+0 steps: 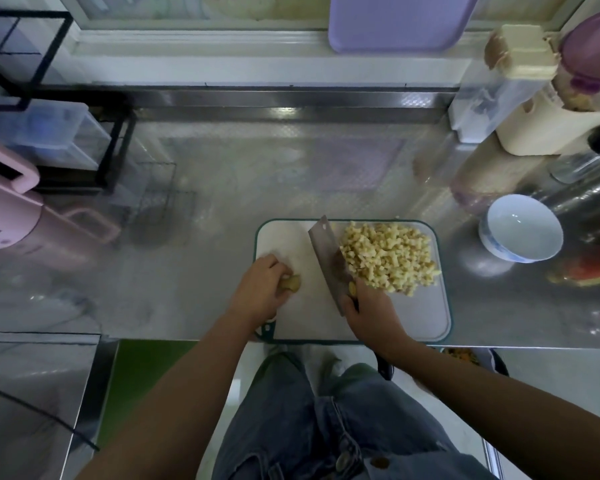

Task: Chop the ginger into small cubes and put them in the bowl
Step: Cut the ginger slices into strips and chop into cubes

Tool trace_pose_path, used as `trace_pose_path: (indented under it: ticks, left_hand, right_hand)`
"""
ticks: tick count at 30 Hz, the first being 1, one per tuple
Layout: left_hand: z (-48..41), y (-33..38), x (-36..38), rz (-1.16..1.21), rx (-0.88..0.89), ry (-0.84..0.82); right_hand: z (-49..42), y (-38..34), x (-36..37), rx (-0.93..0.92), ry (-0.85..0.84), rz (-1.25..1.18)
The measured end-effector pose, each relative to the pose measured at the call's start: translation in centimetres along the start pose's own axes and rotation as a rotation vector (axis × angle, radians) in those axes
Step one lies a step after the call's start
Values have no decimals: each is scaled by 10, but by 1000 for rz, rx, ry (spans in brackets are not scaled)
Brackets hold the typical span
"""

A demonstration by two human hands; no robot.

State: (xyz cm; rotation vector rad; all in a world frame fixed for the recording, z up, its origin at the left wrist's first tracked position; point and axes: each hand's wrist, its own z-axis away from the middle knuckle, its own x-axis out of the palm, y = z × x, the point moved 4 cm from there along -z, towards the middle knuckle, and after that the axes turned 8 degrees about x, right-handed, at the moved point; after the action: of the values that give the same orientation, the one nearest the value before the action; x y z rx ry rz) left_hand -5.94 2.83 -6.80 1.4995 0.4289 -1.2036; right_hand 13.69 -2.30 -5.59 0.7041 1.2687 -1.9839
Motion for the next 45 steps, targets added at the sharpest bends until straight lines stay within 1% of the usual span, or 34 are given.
trace_pose_path:
  ticks: [2,5,11,16,22,29,35,38,42,45]
  left_hand:
    - [-1,1,1,40,-43,34]
    - [-6,9,6,67,-98,81]
    - [-10,22,12,92,-162,166]
    - [-7,23,9,130,-155,221]
    - [-10,26,8,151,-153,231]
    - [-12,29,5,140,-129,207]
    - [-13,26,5,123,-172,161]
    - [-8,23,5,115,-189,167]
    - [-4,22,5,106,-209,185]
    - [-5,24,5,121,-219,196]
  right_hand:
    - [-6,2,-8,29,22,-4]
    - [-11,-3,-15,-6,25,15]
    - [-9,-24,-10,-149,-58,159]
    - [-11,-32,-3,-145,-103,259]
    - [-16,-38,2,-129,-131,308]
    - [-19,-34,12,-88,-73,296]
    - [-25,-36,6,-135,-63,221]
    - [-22,-38,-1,-166,-42,195]
    - [-19,-37,3,-164,-108,248]
    - [-20,-37,7,-145,-127,276]
